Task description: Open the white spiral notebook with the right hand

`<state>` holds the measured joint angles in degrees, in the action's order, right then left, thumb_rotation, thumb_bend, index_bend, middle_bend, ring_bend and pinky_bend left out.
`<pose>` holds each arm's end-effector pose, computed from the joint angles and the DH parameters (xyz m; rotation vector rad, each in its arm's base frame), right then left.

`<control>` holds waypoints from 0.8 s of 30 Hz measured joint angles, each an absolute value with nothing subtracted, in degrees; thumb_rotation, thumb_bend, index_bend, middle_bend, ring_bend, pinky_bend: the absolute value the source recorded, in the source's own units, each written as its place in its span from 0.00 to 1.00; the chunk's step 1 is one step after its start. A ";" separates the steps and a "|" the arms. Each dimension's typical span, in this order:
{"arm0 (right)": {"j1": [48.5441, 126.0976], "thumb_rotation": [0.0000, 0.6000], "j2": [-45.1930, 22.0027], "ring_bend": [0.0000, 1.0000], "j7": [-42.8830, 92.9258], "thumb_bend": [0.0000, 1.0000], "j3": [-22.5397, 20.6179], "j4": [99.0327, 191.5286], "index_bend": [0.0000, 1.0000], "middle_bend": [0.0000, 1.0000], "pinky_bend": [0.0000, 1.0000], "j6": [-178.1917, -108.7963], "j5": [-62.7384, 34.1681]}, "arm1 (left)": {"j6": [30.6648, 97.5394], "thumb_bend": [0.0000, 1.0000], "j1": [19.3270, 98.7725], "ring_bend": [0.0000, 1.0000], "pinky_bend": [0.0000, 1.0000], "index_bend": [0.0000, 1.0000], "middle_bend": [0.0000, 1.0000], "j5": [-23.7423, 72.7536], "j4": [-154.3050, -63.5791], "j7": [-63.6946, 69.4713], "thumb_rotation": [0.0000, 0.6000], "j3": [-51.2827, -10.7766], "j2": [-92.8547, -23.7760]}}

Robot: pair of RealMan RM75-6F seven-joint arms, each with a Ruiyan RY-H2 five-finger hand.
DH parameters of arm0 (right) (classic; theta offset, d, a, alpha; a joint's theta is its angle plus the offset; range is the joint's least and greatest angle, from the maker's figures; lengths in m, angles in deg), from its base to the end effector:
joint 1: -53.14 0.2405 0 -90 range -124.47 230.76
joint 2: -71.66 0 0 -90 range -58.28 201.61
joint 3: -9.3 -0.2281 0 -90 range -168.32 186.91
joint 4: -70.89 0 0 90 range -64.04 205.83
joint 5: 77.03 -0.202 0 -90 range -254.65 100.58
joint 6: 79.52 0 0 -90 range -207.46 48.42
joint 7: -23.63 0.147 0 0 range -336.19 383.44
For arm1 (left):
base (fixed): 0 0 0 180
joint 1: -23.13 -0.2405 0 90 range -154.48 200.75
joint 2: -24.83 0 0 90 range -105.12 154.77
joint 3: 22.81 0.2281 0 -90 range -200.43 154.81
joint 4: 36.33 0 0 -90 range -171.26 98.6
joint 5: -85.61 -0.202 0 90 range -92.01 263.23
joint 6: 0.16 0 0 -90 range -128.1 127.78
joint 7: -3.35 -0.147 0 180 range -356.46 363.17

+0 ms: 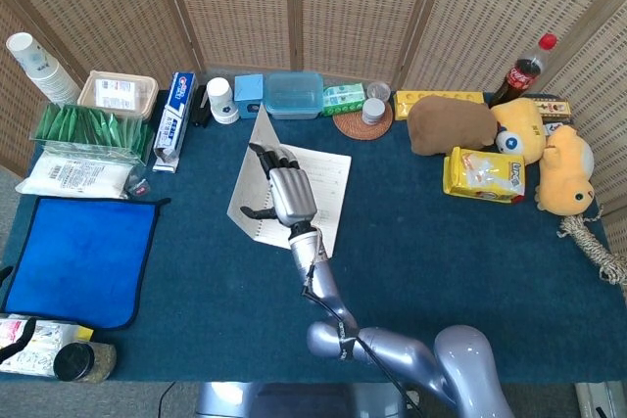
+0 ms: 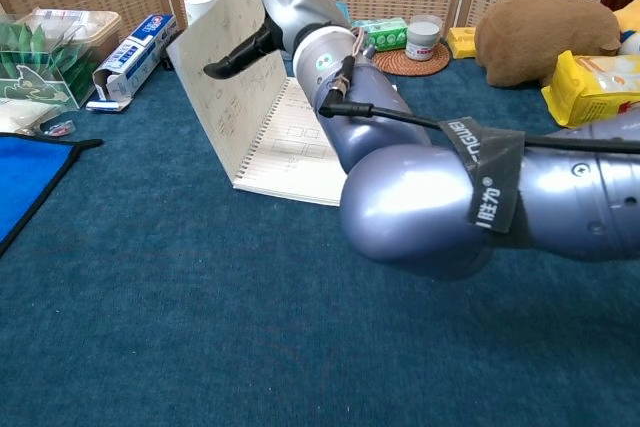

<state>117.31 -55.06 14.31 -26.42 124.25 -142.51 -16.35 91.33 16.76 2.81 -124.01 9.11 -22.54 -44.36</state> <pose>0.0432 -0.3613 -0.0845 1.4438 -1.2256 1.4954 -0.3224 0.1098 0.1459 -1.1488 -1.0571 -0.8391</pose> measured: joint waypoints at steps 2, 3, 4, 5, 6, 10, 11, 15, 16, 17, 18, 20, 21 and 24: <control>117.29 0.87 -55.07 0.16 14.39 0.02 -25.93 124.08 0.11 0.18 0.14 -141.84 -16.51 | 91.24 0.30 16.71 0.02 0.00 0.21 0.08 2.76 -123.76 9.39 1.00 -22.55 -44.40; 117.24 0.87 -54.97 0.16 14.46 0.01 -25.66 124.13 0.11 0.18 0.14 -141.43 -16.53 | 91.21 0.30 16.72 0.02 0.00 0.21 0.08 2.62 -123.68 9.48 1.00 -22.56 -44.43; 117.14 0.87 -54.78 0.16 14.53 0.01 -25.32 124.26 0.11 0.18 0.14 -141.00 -16.53 | 91.21 0.30 16.74 0.02 0.00 0.21 0.08 2.49 -123.60 9.52 1.00 -22.58 -44.47; 116.97 0.87 -54.41 0.16 14.56 0.01 -24.86 124.51 0.11 0.18 0.14 -140.64 -16.49 | 91.21 0.30 16.77 0.02 0.00 0.21 0.08 2.40 -123.54 9.55 1.00 -22.63 -44.53; 116.84 0.87 -54.11 0.16 14.54 0.01 -24.58 124.71 0.11 0.18 0.14 -140.56 -16.38 | 91.17 0.30 16.80 0.02 0.00 0.21 0.08 2.34 -123.53 9.55 1.00 -22.67 -44.55; 115.82 0.88 -52.34 0.16 14.42 0.02 -23.48 126.31 0.11 0.18 0.14 -140.57 -15.71 | 90.92 0.30 17.03 0.02 0.00 0.21 0.08 2.12 -123.76 9.15 1.00 -22.78 -44.47; 115.50 0.88 -51.84 0.16 14.37 0.02 -23.22 126.72 0.11 0.18 0.14 -140.65 -15.52 | 90.88 0.30 17.10 0.02 0.00 0.21 0.08 2.02 -123.85 9.04 1.00 -22.81 -44.44; 113.55 0.91 -49.17 0.16 14.24 0.02 -21.90 128.98 0.11 0.18 0.14 -141.26 -14.65 | 90.67 0.30 17.50 0.02 0.00 0.21 0.08 1.54 -124.55 8.19 1.00 -22.94 -44.21; 112.76 0.91 -48.17 0.16 14.20 0.02 -21.44 129.85 0.11 0.18 0.14 -141.51 -14.41 | 90.56 0.30 17.60 0.02 0.00 0.21 0.08 1.48 -124.71 7.98 1.00 -22.96 -44.16; 112.11 0.92 -47.39 0.16 14.13 0.02 -21.07 130.51 0.11 0.18 0.14 -141.78 -14.20 | 90.45 0.30 17.70 0.02 0.00 0.21 0.08 1.42 -124.84 7.78 1.00 -22.97 -44.12; 111.44 0.93 -46.59 0.16 14.04 0.02 -20.65 131.17 0.12 0.18 0.14 -142.12 -13.94 | 90.27 0.30 17.84 0.02 0.00 0.21 0.08 1.32 -125.04 7.47 1.00 -22.98 -44.08; 109.83 0.95 -44.63 0.16 13.85 0.04 -19.55 132.66 0.13 0.18 0.15 -142.85 -13.29 | 90.00 0.30 18.12 0.02 0.00 0.21 0.08 1.11 -125.37 6.98 1.00 -22.99 -44.04; 109.12 0.97 -43.73 0.15 13.83 0.05 -19.05 133.39 0.14 0.19 0.15 -143.10 -12.99 | 89.82 0.31 18.32 0.02 0.00 0.21 0.08 0.96 -125.63 6.64 1.00 -23.02 -44.02; 106.67 1.00 -40.56 0.14 13.87 0.09 -17.12 136.02 0.20 0.22 0.17 -143.80 -11.87 | 89.32 0.31 18.81 0.02 0.00 0.21 0.08 0.66 -126.17 5.80 1.00 -23.06 -44.00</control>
